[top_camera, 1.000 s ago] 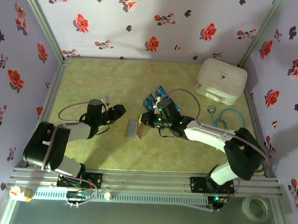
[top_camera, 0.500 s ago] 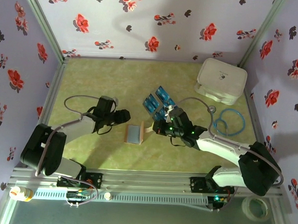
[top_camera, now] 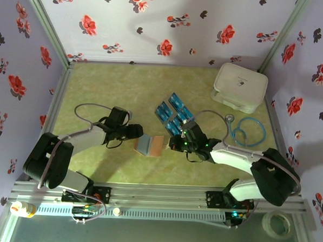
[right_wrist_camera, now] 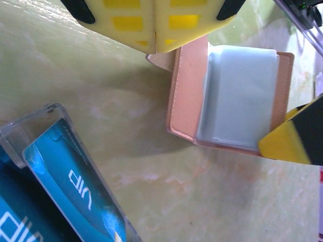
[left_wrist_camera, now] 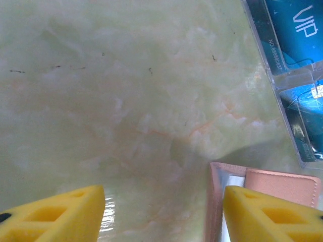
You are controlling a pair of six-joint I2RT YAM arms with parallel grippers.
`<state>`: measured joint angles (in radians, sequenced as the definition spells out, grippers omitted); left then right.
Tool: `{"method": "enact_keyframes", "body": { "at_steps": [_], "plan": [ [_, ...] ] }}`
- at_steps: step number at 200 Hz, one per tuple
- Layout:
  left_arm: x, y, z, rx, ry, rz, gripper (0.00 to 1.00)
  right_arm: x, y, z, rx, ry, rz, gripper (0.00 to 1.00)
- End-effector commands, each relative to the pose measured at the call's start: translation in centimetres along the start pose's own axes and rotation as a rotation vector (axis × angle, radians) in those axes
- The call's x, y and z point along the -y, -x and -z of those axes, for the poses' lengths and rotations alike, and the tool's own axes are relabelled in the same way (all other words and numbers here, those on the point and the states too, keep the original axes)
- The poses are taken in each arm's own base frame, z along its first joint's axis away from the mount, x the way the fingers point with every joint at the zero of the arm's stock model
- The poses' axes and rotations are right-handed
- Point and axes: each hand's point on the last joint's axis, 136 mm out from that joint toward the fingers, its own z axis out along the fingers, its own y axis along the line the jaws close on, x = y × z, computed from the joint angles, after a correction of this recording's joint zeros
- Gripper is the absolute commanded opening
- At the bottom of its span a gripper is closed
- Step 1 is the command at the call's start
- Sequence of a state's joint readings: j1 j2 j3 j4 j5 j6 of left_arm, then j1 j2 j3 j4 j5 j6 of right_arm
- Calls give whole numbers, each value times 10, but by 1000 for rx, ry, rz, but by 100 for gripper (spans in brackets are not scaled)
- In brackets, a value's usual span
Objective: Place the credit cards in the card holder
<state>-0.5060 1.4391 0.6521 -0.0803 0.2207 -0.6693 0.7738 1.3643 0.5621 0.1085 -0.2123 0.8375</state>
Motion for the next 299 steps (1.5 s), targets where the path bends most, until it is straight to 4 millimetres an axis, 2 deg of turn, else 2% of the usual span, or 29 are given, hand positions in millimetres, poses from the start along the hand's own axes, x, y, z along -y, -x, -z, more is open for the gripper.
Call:
{"method": "enact_keyframes", "body": {
  "at_steps": [1, 22, 52, 92, 103, 127, 188, 248, 299],
  "plan": [
    [0, -12, -2, -32, -14, -24, 62, 5, 3, -6, 16, -8, 13, 0],
    [2, -13, -4, -36, -33, -20, 57, 4, 4, -11, 13, -5, 5, 0],
    [7, -11, -7, -31, -60, -15, 37, 5, 4, -15, 7, -8, 2, 0],
    [16, -3, -6, -1, -103, 4, 0, 7, 14, -5, 33, -29, 8, 45],
    [17, 1, -6, 4, -102, 1, 0, 10, 18, -1, 44, -43, 7, 53],
    [15, 7, -4, 12, -85, -4, 0, 18, 24, 8, 59, -72, 1, 56],
    [3, 21, 9, 44, -24, -25, 0, 32, 25, 7, 57, -116, -14, 49],
    [3, 25, 9, 53, -27, -27, 0, 43, 32, -8, 53, -169, -9, 42],
    [7, 29, 10, 66, -39, -31, 0, 42, 60, -22, 100, -191, 5, 38]
  ]
}}
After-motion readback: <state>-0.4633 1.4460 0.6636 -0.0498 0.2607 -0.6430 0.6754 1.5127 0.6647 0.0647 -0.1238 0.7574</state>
